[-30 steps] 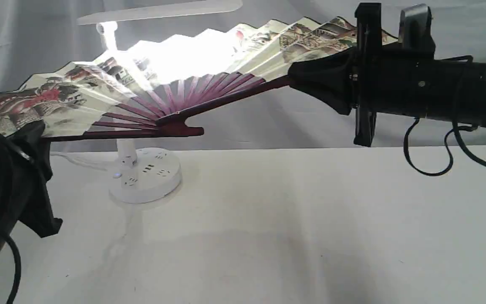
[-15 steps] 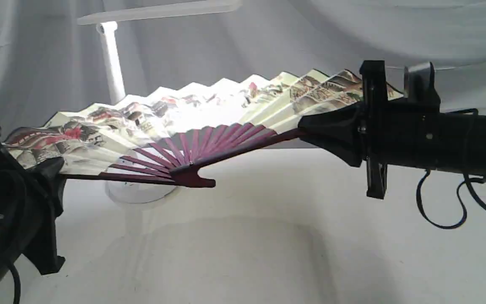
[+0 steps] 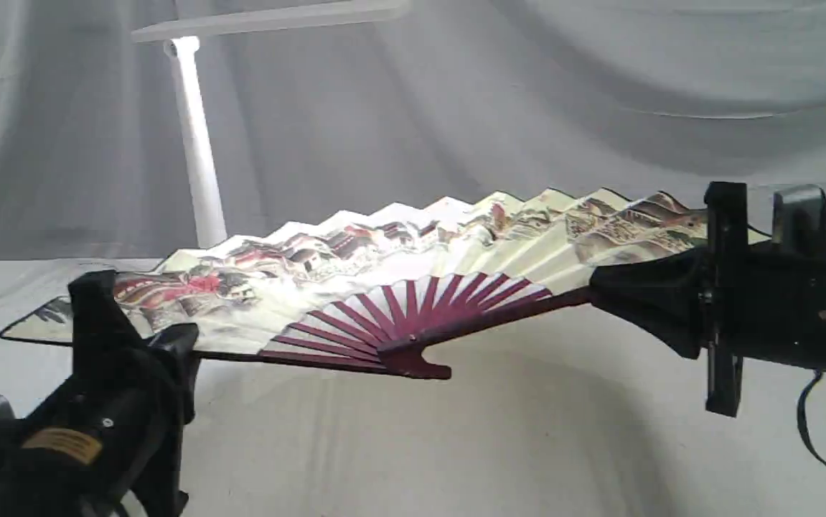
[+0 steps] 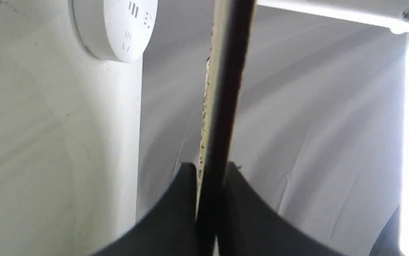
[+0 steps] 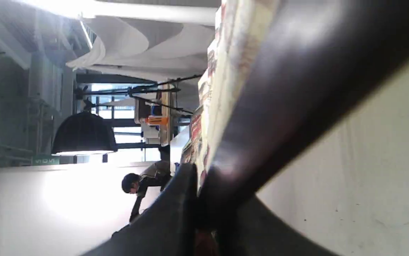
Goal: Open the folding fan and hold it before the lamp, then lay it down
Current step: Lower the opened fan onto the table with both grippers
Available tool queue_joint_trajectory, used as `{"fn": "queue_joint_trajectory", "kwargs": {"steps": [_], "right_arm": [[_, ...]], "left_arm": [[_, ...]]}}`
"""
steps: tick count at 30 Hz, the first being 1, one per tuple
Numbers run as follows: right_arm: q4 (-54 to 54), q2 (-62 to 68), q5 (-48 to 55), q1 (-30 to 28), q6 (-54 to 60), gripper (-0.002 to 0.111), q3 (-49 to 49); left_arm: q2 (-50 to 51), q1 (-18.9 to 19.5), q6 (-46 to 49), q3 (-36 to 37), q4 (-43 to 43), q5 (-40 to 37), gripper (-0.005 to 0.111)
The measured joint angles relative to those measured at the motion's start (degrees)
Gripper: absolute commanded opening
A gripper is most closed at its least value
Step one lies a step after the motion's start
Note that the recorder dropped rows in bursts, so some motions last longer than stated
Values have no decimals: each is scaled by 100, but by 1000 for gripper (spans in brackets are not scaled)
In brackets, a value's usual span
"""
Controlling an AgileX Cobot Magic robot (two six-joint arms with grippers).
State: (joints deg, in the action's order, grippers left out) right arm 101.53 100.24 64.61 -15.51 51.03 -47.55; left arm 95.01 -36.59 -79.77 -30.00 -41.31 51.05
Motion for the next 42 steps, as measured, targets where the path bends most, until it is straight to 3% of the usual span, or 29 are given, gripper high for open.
{"fn": "queue_joint_trajectory", "kwargs": {"steps": [11, 23, 34, 42], "right_arm": [[-30, 0, 213, -1120, 490, 0, 523], [-394, 64, 241, -2042, 605, 0, 523], [-122, 1336, 683, -2165, 1109, 0, 554], [-72, 1721, 691, -2165, 1485, 0, 554]], "left_arm": [[1225, -672, -26, -1091, -251, 183, 0], [2225, -971, -61, -2140, -134, 233, 0], [2319, -971, 788, -2485, -636, -654, 0], [2634, -971, 1067, -2562, -689, -690, 0]]}}
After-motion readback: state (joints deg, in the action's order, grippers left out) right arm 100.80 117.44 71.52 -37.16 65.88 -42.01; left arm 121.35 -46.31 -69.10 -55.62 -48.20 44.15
